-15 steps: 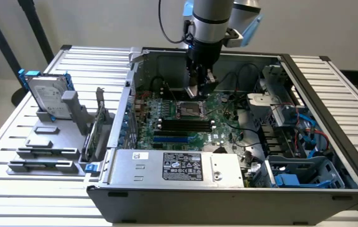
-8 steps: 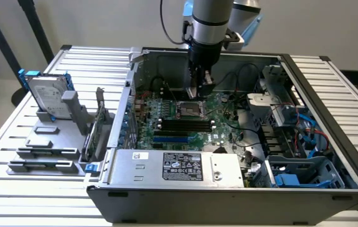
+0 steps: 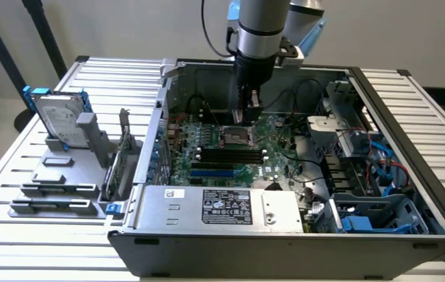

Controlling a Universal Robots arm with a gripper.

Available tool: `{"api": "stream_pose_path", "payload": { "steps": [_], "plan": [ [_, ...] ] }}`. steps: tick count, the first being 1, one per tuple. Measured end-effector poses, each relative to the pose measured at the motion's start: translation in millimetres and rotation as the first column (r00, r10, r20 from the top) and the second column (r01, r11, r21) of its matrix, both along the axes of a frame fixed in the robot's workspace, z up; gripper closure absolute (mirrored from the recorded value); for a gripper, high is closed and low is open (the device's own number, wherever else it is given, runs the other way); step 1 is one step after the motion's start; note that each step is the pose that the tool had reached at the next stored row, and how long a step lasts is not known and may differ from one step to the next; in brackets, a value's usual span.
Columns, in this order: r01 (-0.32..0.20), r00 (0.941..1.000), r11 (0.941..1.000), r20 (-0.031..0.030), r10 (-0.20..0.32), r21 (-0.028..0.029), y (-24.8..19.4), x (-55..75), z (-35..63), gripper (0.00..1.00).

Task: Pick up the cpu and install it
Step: 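Place the cpu into insertion slot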

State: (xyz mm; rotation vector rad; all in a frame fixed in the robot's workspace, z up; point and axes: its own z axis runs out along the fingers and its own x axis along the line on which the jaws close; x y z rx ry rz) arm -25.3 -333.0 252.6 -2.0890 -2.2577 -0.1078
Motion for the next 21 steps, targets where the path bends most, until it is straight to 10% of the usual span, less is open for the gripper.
{"api": "stream_pose_path", "payload": {
  "steps": [15, 21],
  "plan": [
    [0.094, 0.9956, 0.9956, 0.0013, -0.094, -0.002, -5.0, -21.7, -11.0, 0.45],
    [0.094, 0.9951, 0.9956, 0.0311, -0.094, 0.0009, -8.6, -23.2, -15.9, 0.45]
  ]
}}
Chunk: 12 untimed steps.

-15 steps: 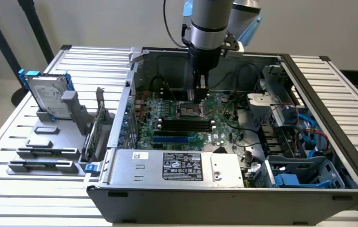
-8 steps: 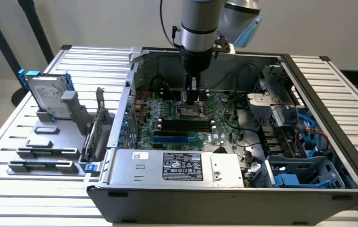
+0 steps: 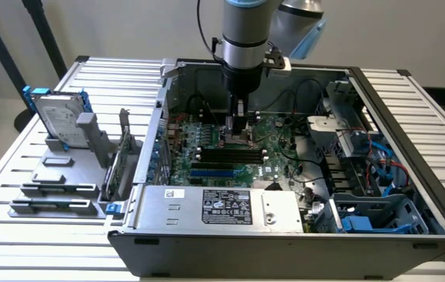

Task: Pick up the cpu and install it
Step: 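Place the cpu into insertion slot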

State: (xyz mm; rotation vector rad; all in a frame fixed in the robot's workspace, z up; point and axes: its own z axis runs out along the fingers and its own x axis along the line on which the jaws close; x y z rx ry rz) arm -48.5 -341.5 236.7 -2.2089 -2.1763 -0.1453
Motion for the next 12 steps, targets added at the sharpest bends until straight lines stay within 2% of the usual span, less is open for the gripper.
{"api": "stream_pose_path", "payload": {
  "steps": [1, 8, 12],
  "plan": [
    [0.0, 1.0, 1.0, 0.0041, 0.0, 0.0, 0.0, -0.4, -1.0, 0.45],
    [0.0, 1.0, 1.0, 0.0045, 0.0, -0.0008, 0.0, -1.2, -8.5, 0.45],
    [-0.004, 1.0, 1.0, 0.0067, 0.004, -0.006, 0.5, -1.2, -13.9, 0.45]
  ]
}}
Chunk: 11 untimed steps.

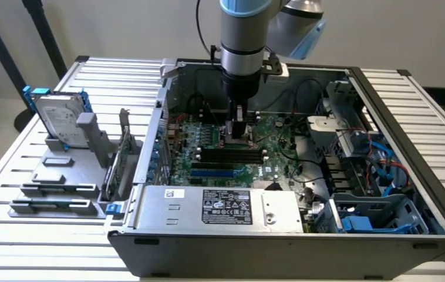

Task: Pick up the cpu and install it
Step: 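Place the cpu into insertion slot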

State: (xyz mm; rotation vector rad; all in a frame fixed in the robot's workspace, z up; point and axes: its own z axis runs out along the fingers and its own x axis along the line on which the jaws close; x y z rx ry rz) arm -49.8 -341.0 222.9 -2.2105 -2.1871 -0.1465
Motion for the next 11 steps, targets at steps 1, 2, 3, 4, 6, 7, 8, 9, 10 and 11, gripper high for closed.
{"api": "stream_pose_path", "payload": {
  "steps": [1, 2, 3, 4, 6, 7, 8, 9, 10, 11],
  "plan": [
    [-0.001, 1.0, 1.0, 0.0015, 0.001, -0.0011, 0.1, 0.0, -1.4, 0.45],
    [-0.001, 1.0, 1.0, 0.003, 0.001, -0.0019, 0.3, 0.0, -2.6, 0.45],
    [-0.001, 1.0, 1.0, 0.0034, 0.001, -0.0033, 0.4, 0.0, -3.1, 0.45],
    [-0.001, 1.0, 1.0, 0.0033, 0.001, -0.0052, 0.4, 0.0, -3.1, 0.45],
    [-0.001, 1.0, 1.0, 0.0034, 0.001, -0.0077, 0.3, -0.1, -3.2, 0.45],
    [-0.001, 1.0, 1.0, 0.0034, 0.001, -0.0086, 0.4, 0.0, -3.5, 0.45],
    [-0.001, 1.0, 1.0, 0.0034, 0.001, -0.0098, 0.4, -0.1, -4.2, 0.45],
    [-0.001, 1.0, 0.9999, 0.0035, 0.001, -0.0118, 0.6, -0.3, -5.1, 0.45],
    [-0.001, 1.0, 0.9999, 0.0038, 0.001, -0.0144, 1.0, -0.4, -6.2, 0.45],
    [-0.001, 1.0, 0.9998, 0.0038, 0.001, -0.0173, 1.4, -0.5, -7.2, 0.45]
  ]
}}
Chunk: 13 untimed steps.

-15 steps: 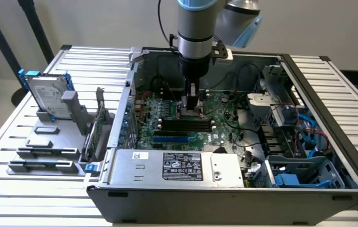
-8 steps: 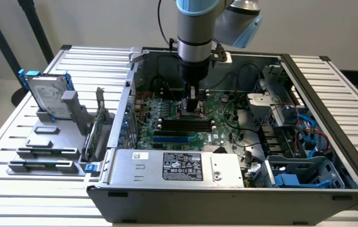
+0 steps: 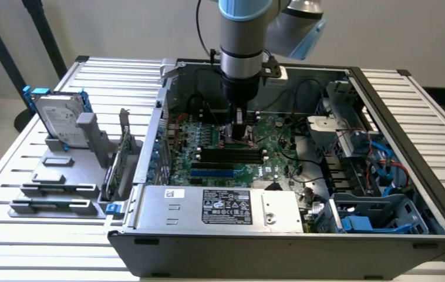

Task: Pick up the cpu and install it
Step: 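Place the cpu into insertion slot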

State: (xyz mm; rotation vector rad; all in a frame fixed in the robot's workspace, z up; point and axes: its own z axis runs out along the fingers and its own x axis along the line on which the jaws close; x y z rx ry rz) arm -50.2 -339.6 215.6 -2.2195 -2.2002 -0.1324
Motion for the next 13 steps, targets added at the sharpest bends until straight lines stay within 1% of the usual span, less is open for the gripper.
{"api": "stream_pose_path", "payload": {
  "steps": [5, 6, 8, 13],
  "plan": [
    [0.0, 1.0, 0.9999, 0.0002, 0.0, -0.0146, 4.6, 0.0, -2.8, 0.45],
    [0.0, 1.0, 0.9999, 0.0005, 0.0, -0.0167, 5.6, 0.0, -3.1, 0.45],
    [0.0, 1.0, 0.9998, 0.0011, 0.0, -0.0204, 6.7, -0.1, -3.9, 0.45],
    [0.0, 1.0, 0.9996, 0.0015, 0.0, -0.0267, 8.0, -0.2, -7.1, 0.45]
  ]
}}
